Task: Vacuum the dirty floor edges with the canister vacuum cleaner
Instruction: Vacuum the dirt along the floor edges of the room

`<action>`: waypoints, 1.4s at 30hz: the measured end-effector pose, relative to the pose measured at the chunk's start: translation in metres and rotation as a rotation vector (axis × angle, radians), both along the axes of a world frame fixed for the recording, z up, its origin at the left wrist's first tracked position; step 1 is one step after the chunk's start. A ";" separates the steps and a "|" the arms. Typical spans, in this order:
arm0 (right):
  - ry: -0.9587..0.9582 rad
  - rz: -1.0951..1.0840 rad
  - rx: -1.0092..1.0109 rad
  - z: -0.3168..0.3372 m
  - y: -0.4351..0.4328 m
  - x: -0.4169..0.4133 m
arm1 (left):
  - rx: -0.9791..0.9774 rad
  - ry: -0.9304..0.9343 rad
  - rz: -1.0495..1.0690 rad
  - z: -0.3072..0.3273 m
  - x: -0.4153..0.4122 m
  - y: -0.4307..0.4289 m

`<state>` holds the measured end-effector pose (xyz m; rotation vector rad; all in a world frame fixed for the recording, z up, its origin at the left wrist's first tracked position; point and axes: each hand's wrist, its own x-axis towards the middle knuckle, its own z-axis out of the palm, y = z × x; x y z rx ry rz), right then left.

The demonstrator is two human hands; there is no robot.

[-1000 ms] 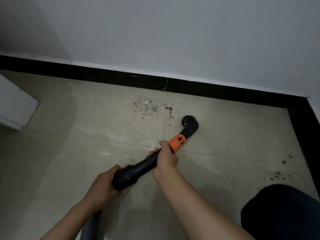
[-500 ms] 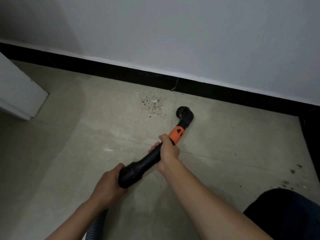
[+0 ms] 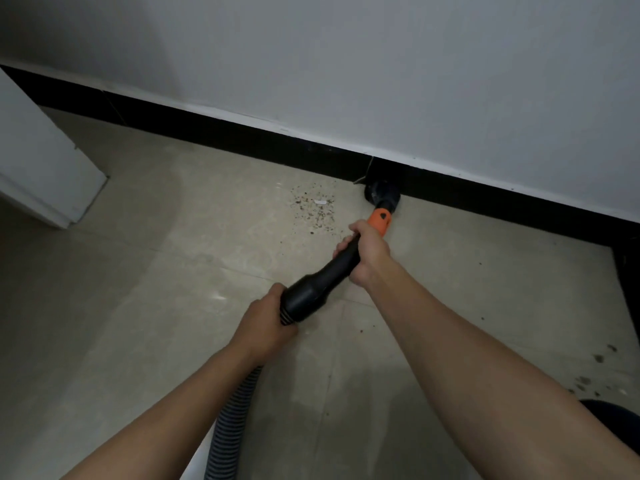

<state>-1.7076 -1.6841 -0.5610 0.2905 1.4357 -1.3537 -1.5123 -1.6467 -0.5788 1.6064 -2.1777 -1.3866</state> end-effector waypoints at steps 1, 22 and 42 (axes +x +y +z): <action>-0.013 0.039 -0.004 0.001 -0.005 0.002 | 0.002 0.001 0.029 0.001 0.002 -0.001; 0.054 0.346 0.029 0.002 -0.045 0.072 | 0.077 0.053 0.205 -0.008 0.046 0.014; 0.052 0.229 0.106 -0.015 0.015 0.112 | 0.209 -0.057 0.161 -0.022 0.090 0.044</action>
